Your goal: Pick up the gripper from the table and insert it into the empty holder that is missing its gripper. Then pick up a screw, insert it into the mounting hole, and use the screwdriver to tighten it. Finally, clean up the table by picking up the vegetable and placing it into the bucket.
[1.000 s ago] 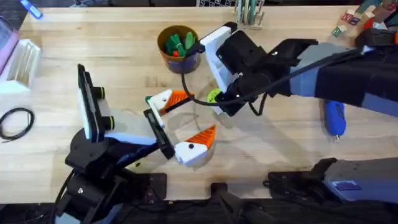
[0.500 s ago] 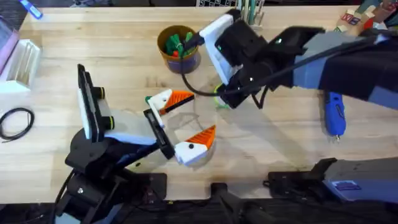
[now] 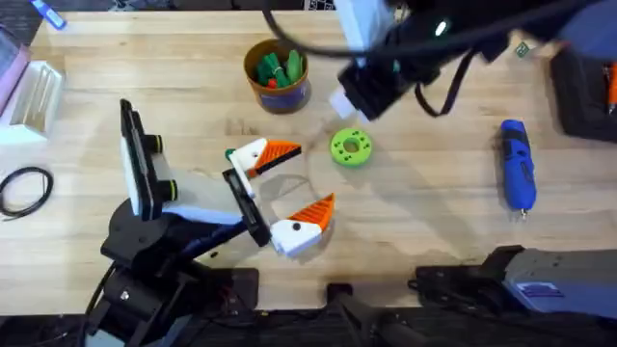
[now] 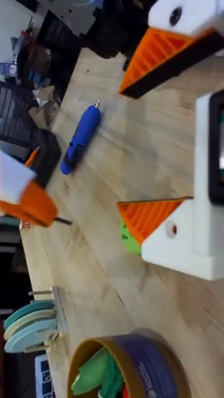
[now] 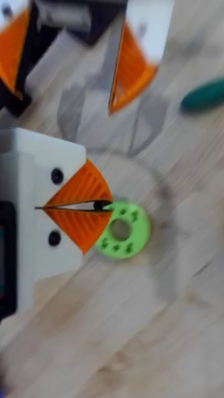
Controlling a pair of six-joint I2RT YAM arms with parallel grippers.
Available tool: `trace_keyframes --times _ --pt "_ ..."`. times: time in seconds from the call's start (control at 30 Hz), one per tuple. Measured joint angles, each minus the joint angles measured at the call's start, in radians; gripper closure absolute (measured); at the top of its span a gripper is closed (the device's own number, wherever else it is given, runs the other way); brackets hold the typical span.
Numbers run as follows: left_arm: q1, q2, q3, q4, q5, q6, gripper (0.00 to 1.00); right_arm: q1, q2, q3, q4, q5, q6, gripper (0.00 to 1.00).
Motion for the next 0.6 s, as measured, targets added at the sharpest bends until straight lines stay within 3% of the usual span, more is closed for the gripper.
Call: trace_keyframes --times 0.23,0.4,0.6 --pt "0.000 0.000 0.000 0.000 0.000 0.000 0.013 0.109 -0.009 0.088 0.034 -0.157 0.003 0.994" --pt "0.000 0.000 0.000 -0.001 0.000 0.005 0.015 0.198 -0.007 0.088 0.058 -0.192 0.006 0.994" --pt "0.000 0.000 0.000 -0.001 0.000 0.038 0.014 0.244 0.026 0.088 0.094 -0.198 0.007 0.994"
